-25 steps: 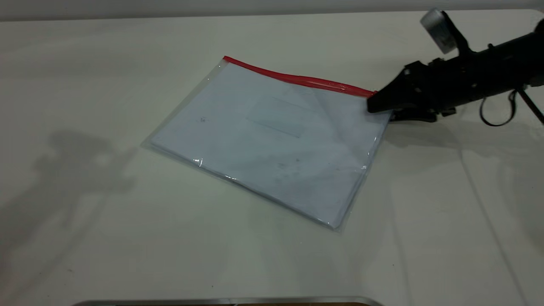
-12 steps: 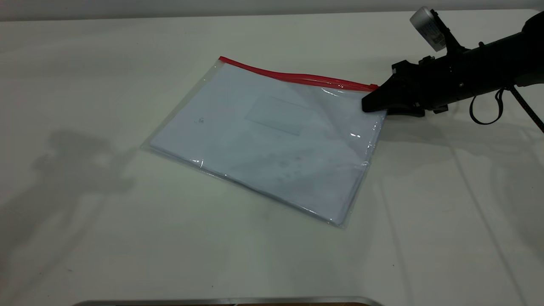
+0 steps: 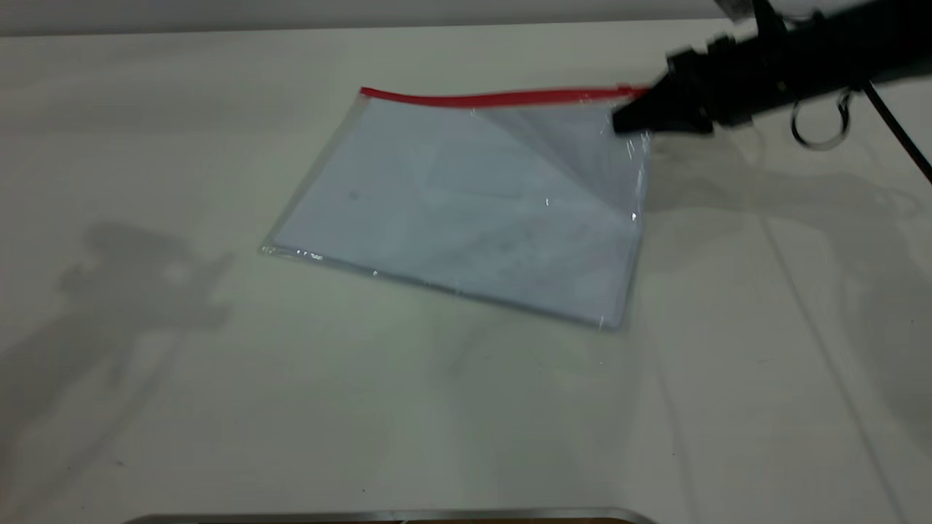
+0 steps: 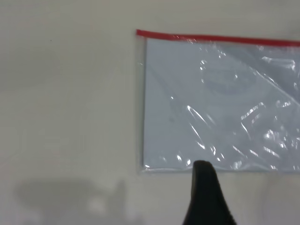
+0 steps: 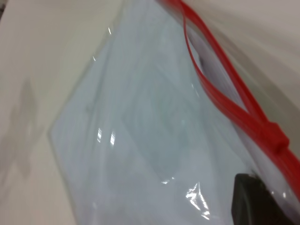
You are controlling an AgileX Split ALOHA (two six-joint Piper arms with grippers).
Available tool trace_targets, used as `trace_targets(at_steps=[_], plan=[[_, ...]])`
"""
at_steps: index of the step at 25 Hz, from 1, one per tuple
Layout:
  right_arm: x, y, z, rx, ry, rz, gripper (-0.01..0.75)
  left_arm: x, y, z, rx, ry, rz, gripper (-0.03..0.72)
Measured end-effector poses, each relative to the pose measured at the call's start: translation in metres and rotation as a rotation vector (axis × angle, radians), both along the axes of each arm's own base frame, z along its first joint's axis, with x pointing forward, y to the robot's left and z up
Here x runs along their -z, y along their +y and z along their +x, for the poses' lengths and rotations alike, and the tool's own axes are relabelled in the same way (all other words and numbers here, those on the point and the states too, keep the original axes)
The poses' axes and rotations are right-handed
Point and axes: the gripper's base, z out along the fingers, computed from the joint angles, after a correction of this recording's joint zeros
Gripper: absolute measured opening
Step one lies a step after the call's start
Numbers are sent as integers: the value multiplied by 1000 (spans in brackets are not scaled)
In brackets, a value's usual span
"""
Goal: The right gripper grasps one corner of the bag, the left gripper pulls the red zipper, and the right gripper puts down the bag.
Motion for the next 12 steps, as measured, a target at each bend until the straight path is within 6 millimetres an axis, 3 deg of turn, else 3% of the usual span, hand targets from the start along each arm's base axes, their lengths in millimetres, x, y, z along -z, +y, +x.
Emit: trace_targets(at_steps=[3,7,9,12], plan=[[-10,40,2,-104,-20,-3,35,2,0,1,-2,6,0,546],[-7,91,-35,-459,65,-42,35,12,0,6,-3,38,2,546],[-5,93,-48,-587,124,-102,35,21,-2,10,8,64,11,546],[-15,67,-42,-590,137,-178,35,37,-11,18,63,93,36,546]])
